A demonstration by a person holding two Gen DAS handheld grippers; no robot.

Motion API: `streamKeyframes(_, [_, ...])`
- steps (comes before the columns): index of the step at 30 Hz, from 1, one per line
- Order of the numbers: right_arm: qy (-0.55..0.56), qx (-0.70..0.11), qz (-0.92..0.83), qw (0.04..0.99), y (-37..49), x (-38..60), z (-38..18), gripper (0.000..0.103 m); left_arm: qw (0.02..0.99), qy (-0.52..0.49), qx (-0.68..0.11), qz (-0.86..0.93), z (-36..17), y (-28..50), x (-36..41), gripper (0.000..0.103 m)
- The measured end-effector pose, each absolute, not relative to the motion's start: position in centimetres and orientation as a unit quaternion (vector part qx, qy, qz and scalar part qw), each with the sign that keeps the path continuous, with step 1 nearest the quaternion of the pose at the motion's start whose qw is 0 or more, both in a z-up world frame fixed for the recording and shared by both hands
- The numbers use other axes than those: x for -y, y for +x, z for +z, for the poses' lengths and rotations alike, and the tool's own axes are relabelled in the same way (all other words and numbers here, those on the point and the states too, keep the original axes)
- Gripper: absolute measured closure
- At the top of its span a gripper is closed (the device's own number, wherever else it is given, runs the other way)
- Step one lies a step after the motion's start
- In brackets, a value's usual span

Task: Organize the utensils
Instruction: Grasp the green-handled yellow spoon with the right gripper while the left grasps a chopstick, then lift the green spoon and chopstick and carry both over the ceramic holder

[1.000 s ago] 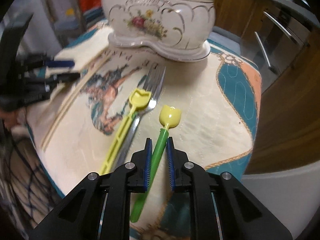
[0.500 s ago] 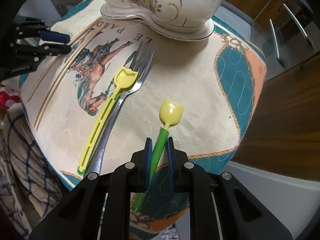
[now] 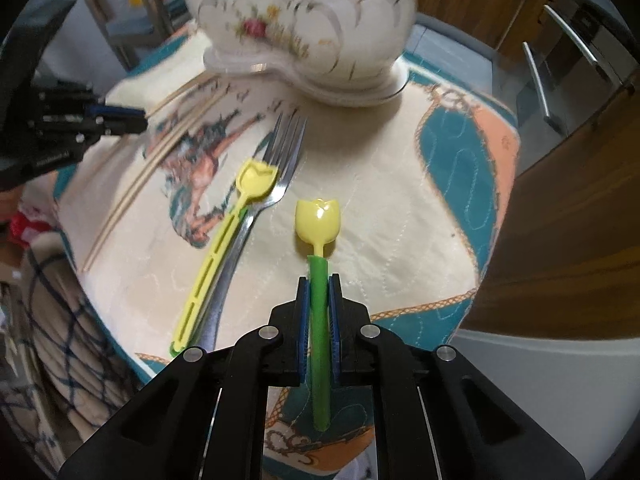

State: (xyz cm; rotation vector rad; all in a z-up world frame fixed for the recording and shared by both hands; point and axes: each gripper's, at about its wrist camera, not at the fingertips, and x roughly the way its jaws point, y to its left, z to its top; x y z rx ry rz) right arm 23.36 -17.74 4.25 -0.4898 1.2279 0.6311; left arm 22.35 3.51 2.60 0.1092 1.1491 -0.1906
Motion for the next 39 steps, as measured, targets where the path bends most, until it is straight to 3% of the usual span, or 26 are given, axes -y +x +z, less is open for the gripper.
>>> streamKeyframes(17, [-0.009,-0.394,0.333,0.857,23.4,22.0,13.8,0.093,0.941,-0.065,-0.317,-0.102,12.3,18.8,-6.2,0.097])
streamKeyframes(39, [0.062,-0.235,0.321,0.915,29.9,16.9,16.3,0.093,0.977,-0.109,-0.154,-0.099,19.1,28.3,-5.8,0.097])
